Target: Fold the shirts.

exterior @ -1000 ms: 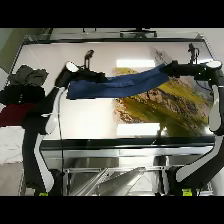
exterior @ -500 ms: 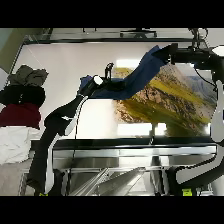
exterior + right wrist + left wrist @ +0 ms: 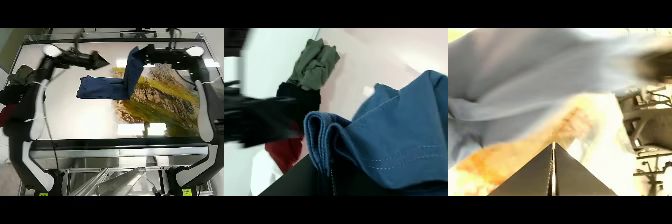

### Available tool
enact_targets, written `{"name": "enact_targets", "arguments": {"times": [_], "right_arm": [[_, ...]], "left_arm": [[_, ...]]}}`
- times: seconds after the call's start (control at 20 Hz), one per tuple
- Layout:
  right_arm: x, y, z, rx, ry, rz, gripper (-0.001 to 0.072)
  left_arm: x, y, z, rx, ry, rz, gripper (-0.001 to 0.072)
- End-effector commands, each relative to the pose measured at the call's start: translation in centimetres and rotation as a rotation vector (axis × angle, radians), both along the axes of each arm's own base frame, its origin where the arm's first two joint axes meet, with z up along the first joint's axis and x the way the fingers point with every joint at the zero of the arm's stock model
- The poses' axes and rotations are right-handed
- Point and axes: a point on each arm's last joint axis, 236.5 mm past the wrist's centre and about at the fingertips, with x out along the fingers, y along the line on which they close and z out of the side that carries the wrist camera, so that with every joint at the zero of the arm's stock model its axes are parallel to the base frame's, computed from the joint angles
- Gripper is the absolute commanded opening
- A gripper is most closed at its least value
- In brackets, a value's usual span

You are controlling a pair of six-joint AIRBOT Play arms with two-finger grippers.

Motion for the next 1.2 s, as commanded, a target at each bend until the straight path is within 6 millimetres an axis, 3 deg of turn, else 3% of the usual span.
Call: {"name": "enact_targets", "arguments": {"times": [0.0, 0.1, 0.15, 0.25, 0.3, 0.35, 0.45, 0.5, 0.6, 0.65, 0.75, 0.8, 0.9, 1.0, 1.05, 1.1, 1.15], "right_arm": [[1.9, 9.3, -2.5, 0.064, 0.006, -0.101, 0.0014], [2.2, 16.0, -6.5, 0.102, 0.045, -0.201, 0.0019], [2.0, 18.8, -9.0, 0.093, 0.048, -0.259, 0.0087], [0.0, 24.4, -13.0, 0.083, 0.048, -0.278, 0.0655], [-1.2, 26.5, -13.3, 0.103, 0.028, -0.236, 0.0707], [-2.4, 27.7, -12.4, 0.114, -0.036, -0.173, 0.0707], [-2.4, 27.0, -9.5, 0.128, -0.135, -0.124, 0.0701], [-1.8, 25.8, -7.5, 0.142, -0.171, -0.108, 0.0661], [-1.3, 23.0, -4.2, 0.145, -0.218, -0.055, 0.0430], [-1.2, 21.5, -3.4, 0.128, -0.218, -0.022, 0.0425], [-1.0, 17.3, -3.9, 0.041, -0.129, 0.039, 0.0221], [-0.8, 14.7, -4.8, -0.022, -0.069, 0.055, 0.0223], [-0.9, 8.4, -7.3, -0.160, 0.092, 0.062, 0.0446], [-1.1, 1.9, -11.2, -0.322, 0.259, 0.025, 0.0496], [-1.0, -1.2, -13.6, -0.413, 0.343, -0.028, 0.0623], [-0.9, -4.2, -16.0, -0.507, 0.409, -0.087, 0.0655], [-0.8, -5.7, -17.5, -0.557, 0.435, -0.114, 0.0655]], "left_arm": [[-4.8, 7.7, 8.5, 0.022, -0.160, -0.027, 0.0008], [-5.5, 10.3, 10.2, 0.038, -0.230, 0.016, 0.0009], [-5.6, 11.2, 10.4, 0.043, -0.250, 0.043, 0.0009], [-5.5, 12.5, 9.8, 0.042, -0.243, 0.094, 0.0011], [-5.4, 12.9, 9.3, 0.038, -0.226, 0.113, 0.0017], [-5.6, 13.2, 8.6, 0.039, -0.211, 0.118, 0.0017], [-5.9, 13.8, 7.6, 0.038, -0.184, 0.136, 0.0016], [-5.9, 14.1, 7.2, 0.036, -0.174, 0.152, 0.0016], [-6.2, 14.3, 6.7, 0.036, -0.163, 0.164, 0.0016], [-6.5, 14.3, 6.6, 0.034, -0.156, 0.164, 0.0016], [-6.8, 14.2, 6.4, 0.035, -0.147, 0.154, 0.0016], [-7.1, 14.1, 6.3, 0.035, -0.143, 0.144, 0.0017], [-7.3, 14.0, 6.2, 0.036, -0.138, 0.133, 0.0016], [-7.4, 13.9, 6.2, 0.036, -0.137, 0.128, 0.0016], [-7.5, 13.7, 6.2, 0.036, -0.138, 0.124, 0.0016], [-7.5, 13.6, 6.2, 0.036, -0.138, 0.123, 0.0016], [-7.4, 13.6, 6.2, 0.035, -0.139, 0.125, 0.0016]]}}
